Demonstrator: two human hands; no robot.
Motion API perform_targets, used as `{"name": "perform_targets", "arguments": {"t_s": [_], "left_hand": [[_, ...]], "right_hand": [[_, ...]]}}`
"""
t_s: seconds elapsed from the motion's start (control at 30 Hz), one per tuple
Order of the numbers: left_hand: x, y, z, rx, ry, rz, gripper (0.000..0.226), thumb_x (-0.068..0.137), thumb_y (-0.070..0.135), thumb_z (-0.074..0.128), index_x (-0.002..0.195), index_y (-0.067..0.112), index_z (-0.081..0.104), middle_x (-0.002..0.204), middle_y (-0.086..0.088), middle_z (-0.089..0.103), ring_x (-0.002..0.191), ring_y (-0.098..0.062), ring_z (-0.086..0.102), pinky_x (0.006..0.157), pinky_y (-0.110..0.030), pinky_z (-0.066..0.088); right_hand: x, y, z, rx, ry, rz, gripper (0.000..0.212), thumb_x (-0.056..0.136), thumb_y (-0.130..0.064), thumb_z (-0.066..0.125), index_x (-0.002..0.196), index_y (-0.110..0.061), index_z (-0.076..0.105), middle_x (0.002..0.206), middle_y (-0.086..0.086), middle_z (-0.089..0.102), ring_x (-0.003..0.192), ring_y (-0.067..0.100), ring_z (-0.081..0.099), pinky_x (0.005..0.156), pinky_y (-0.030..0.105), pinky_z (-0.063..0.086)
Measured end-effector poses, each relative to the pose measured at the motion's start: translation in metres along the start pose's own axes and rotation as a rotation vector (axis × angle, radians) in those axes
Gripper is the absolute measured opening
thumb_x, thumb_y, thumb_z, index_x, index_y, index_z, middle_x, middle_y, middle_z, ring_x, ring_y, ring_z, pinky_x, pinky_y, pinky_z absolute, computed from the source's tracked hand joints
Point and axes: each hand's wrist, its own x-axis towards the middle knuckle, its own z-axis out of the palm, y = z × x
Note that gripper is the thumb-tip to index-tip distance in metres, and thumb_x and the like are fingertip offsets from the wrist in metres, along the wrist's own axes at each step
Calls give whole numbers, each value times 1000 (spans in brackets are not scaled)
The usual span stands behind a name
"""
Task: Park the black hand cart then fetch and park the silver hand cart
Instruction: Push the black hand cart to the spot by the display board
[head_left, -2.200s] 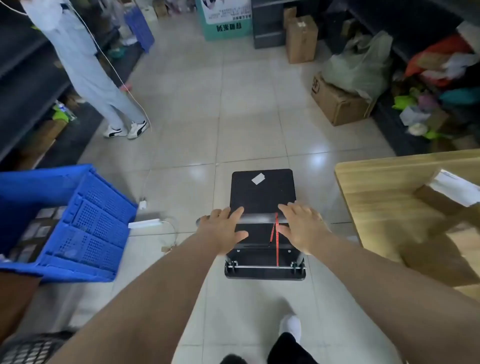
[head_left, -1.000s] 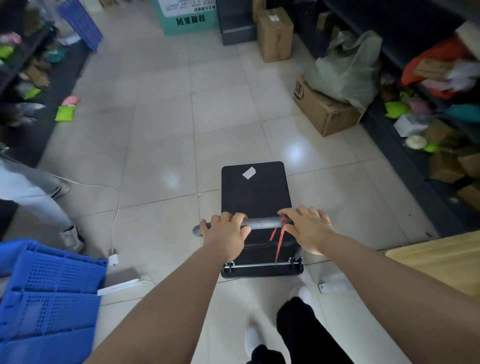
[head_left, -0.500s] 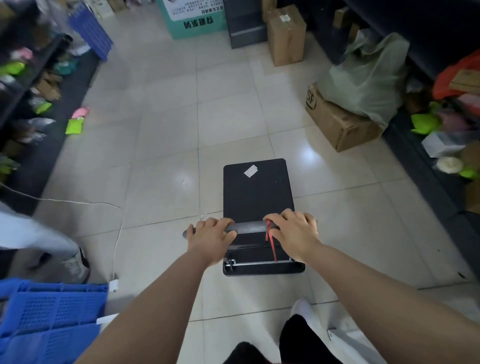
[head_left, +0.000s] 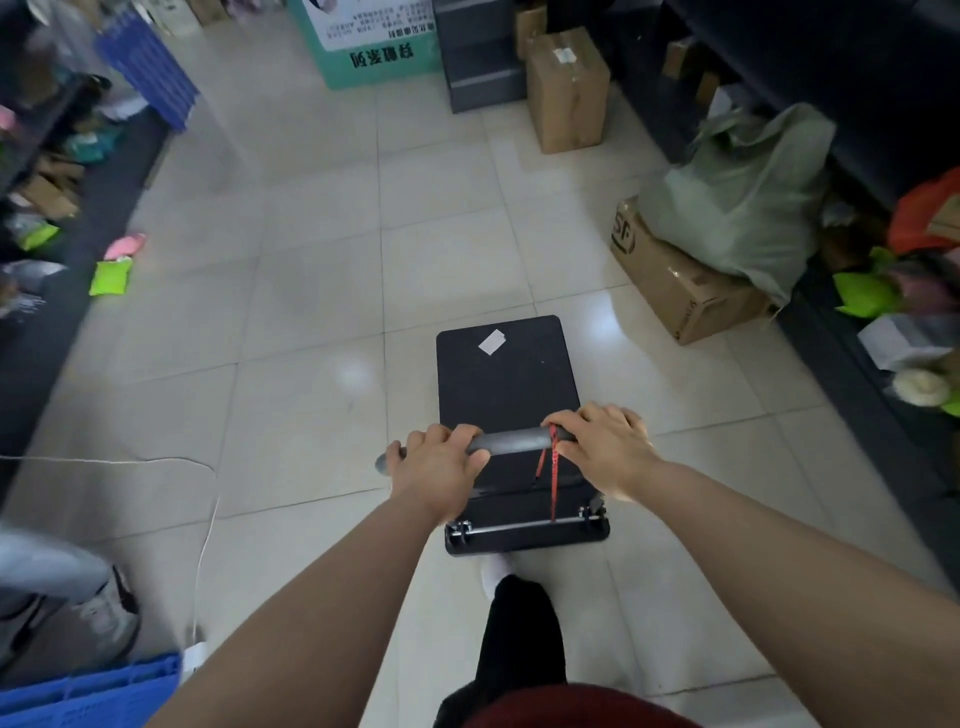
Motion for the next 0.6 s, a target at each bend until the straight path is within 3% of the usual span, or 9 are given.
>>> {"name": "perform_targets", "arguments": {"t_s": [0.27,0.6], "left_hand": [[112,-6,-54,44,-72,33,32,96,47,23,121,35,38,114,-2,49,108,-26,42,103,-53,25],[221,-10,-107,31,-83,9,31,95,44,27,121,36,41,116,-3,50,111,-27,42,104,-54,24]], "right_hand": [[103,-9,-46,-45,19,104,31,97,-41,35,127,-49,40,118,-4,49,120,24,38,110,44,20],[224,7,-85,-29,7,63,27,96,-43,35,121,-54,37,115,-6,48,115,24,39,105,44,21]]}}
